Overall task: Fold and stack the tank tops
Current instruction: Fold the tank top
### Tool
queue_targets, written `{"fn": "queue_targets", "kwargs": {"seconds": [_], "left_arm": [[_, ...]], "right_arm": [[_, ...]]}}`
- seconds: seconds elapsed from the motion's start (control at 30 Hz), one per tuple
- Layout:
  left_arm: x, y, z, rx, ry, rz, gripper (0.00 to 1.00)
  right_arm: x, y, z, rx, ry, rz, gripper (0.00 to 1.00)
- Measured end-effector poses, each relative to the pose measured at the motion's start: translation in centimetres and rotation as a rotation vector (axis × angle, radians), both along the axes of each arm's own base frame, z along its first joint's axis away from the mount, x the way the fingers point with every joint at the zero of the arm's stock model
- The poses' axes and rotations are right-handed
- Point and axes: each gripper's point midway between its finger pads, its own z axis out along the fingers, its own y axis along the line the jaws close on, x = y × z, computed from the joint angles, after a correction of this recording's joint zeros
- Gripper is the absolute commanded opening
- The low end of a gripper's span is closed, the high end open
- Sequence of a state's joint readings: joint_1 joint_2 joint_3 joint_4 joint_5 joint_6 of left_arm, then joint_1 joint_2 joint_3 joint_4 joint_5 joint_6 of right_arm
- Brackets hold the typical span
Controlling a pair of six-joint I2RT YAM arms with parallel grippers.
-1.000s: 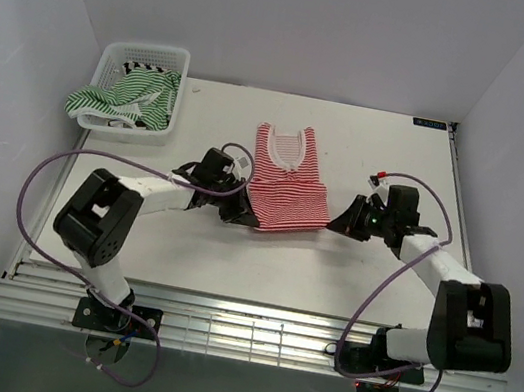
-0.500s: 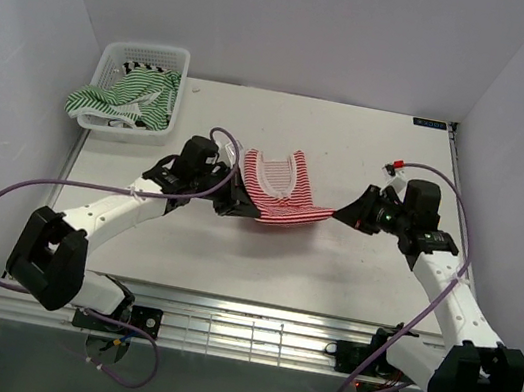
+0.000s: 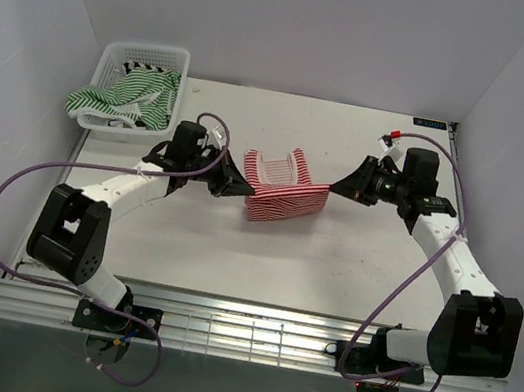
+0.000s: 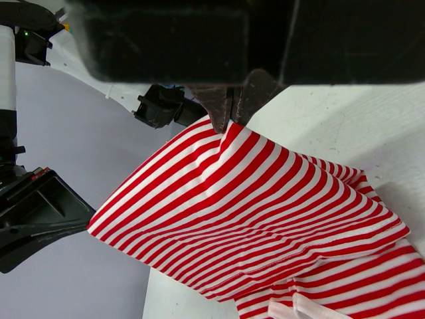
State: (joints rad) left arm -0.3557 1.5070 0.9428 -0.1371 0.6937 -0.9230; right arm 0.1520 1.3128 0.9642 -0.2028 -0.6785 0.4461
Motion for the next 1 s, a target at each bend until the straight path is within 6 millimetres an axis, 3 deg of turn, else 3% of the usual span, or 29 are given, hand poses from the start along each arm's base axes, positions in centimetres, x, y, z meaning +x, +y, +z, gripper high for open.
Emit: {"fn": "queue_targets", "kwargs": {"seconds": [0.6, 0.83, 1.0], "left_arm": [[10.4, 0.9, -0.4, -0.07, -0.013, 0.043, 0.0], [13.8, 1.0, -2.0, -0.082, 0.009, 0.044, 0.0], [15.4, 1.2, -3.7, -0.083, 0.04, 0.055, 0.0]], "right_arm": [[9.2, 1.5, -0.1, 0.039, -0.005, -0.005, 0.08], [13.0, 1.7, -1.5, 0.051, 0.017, -0.004, 0.08], [15.4, 2.1, -3.6, 0.057, 0.042, -0.002, 0.08]]}}
